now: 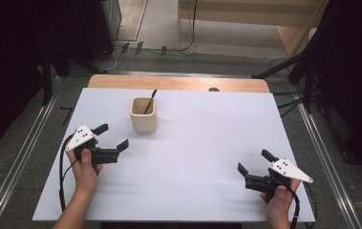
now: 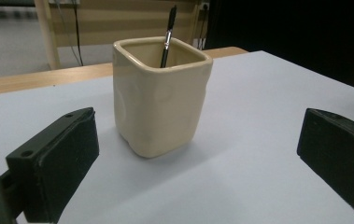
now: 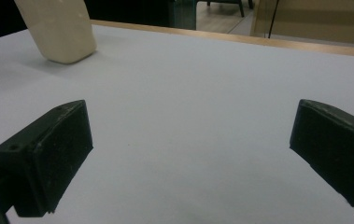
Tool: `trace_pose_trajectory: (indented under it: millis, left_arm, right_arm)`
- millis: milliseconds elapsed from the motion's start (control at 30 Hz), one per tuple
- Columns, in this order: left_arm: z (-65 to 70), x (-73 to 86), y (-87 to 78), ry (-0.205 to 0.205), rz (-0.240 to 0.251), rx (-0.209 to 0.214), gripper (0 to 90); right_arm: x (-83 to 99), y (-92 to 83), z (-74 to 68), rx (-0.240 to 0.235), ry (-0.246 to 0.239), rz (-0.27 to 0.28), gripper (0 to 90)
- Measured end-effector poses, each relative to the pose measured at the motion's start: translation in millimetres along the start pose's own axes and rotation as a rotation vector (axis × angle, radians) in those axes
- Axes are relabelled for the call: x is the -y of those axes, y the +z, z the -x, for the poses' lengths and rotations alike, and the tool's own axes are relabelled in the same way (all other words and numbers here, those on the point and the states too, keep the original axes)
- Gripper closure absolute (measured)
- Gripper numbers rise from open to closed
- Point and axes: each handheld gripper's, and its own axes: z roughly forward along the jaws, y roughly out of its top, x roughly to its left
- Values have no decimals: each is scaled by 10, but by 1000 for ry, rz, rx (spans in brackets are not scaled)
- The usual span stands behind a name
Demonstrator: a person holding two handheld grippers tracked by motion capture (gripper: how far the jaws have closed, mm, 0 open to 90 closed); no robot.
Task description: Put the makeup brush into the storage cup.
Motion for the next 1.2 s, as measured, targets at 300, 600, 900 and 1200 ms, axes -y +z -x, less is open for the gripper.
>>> trace_pose_trajectory:
  millis: [300, 600, 900, 1200]
  left_arm:
    - [-6, 111, -166, -4, 20, -4, 0]
    - [-39, 272, -375, -29, 11, -9, 0]
    - [-103, 392, -579, -47, 9, -13, 0]
    - [-143, 468, -784, -75, 29, -14, 0]
  right_arm:
    - [-2, 8, -16, -1, -6, -2, 0]
    - [3, 1, -10, 0, -3, -3, 0]
    - [1, -21, -18, 9, -15, -5, 0]
    - [5, -46, -6, 12, -13, -4, 0]
